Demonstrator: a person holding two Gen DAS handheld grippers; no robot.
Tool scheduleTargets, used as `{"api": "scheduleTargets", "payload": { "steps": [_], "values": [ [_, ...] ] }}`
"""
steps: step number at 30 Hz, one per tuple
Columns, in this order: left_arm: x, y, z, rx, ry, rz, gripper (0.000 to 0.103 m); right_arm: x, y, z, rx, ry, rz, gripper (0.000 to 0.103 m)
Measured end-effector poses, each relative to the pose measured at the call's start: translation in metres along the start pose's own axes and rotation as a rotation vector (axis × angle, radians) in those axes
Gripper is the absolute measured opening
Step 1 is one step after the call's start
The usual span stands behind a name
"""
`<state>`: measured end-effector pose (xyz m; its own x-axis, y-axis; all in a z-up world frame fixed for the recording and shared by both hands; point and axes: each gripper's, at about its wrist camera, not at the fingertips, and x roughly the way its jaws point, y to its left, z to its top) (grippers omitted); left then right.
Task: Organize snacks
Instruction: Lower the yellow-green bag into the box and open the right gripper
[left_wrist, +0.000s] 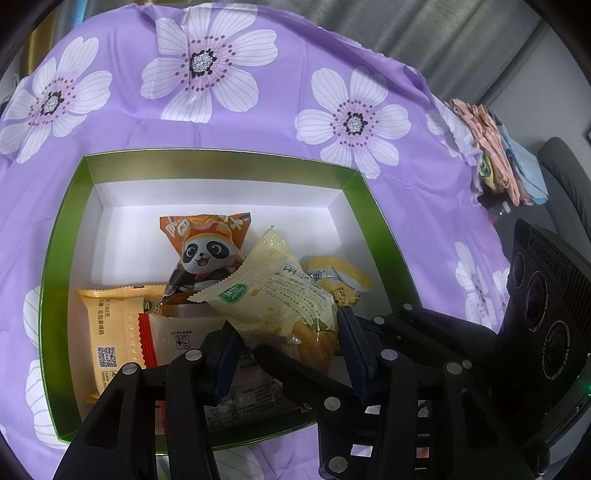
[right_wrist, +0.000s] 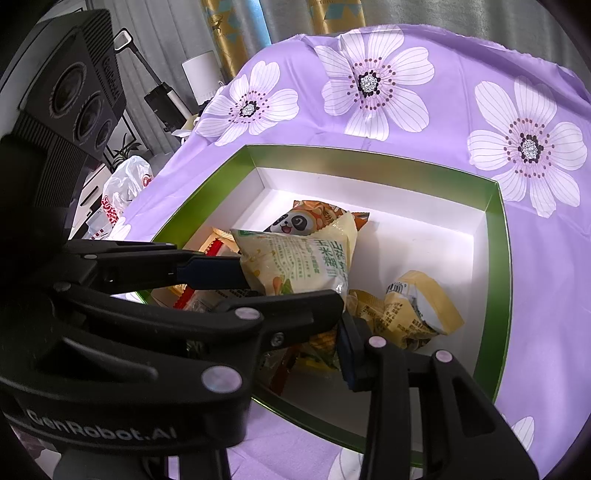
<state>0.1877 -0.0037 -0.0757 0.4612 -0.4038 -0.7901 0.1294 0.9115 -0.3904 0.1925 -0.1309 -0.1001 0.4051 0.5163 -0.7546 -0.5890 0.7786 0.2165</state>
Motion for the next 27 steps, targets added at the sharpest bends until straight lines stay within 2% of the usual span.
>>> {"api": "scheduleTargets", "payload": {
  "steps": [15,20,24,27],
  "values": [
    [-0.0004,-0.0021,0.0004,0.0,0.001,0.006,0.051,0.0006,-0.0028,-0.0015,-0.002,0.007,-0.003,0.043],
    [-0.0003,0.0006,-0.0004,0.01,-0.006,0.034,0.054,-0.0021,-0.0015,-0.0012,-0.003,-0.001,-0.004,0.047],
    [-0.002,-0.0001,-0.0014,0.024,-0.017,0.075,0.062,-0.0042,0.0017,0.0002,-0.002,-0.011,-0.007,0.051],
    [-0.0054,-0.0026,-0.0026,0.036,-0.024,0.093,0.062,-0.0067,0.0025,0.0008,-0.001,-0.017,-0.011,0.051]
  ]
}}
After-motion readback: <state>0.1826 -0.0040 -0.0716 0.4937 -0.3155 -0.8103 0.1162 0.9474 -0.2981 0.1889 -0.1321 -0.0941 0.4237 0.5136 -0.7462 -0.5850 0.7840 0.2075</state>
